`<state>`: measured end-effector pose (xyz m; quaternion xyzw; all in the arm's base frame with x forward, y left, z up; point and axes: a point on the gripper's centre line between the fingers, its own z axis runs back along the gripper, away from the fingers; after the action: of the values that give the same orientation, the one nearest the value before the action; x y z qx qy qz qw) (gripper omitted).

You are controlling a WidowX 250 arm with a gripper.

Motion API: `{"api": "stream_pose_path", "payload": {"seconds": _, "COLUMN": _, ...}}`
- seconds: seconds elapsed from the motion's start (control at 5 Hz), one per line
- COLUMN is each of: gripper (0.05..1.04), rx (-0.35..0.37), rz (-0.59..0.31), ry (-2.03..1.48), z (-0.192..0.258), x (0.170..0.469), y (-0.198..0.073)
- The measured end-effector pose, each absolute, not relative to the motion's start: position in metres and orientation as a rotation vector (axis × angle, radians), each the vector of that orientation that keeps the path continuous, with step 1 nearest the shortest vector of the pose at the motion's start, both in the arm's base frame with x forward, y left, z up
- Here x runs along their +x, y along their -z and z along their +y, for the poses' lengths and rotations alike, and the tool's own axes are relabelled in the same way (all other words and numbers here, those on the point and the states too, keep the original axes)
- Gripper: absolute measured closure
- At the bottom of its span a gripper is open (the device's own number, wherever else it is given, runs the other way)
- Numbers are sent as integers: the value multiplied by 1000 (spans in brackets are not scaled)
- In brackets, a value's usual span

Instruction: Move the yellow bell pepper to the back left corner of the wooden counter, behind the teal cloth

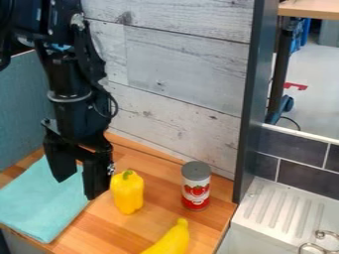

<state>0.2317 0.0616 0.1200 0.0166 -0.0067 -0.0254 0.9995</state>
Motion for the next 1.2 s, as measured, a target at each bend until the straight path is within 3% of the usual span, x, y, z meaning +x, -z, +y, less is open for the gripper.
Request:
{"api": "stream_pose_path", "payload": {"seconds": 0.4, "gripper": 82, "rx": 41, "rz": 1, "ry": 171, "z": 66, "x": 242, "y": -120}}
{"api": "stream_pose_path", "payload": {"seconds": 0.6, "gripper": 82, "rx": 104, "rz": 17, "ry": 261, "z": 79, "x": 257, "y": -127}}
{"api": "stream_pose_path", "payload": {"seconds": 1.2, "gripper": 82, "rx": 45, "rz": 50, "ry": 778, "z": 83, "x": 293, "y": -102}}
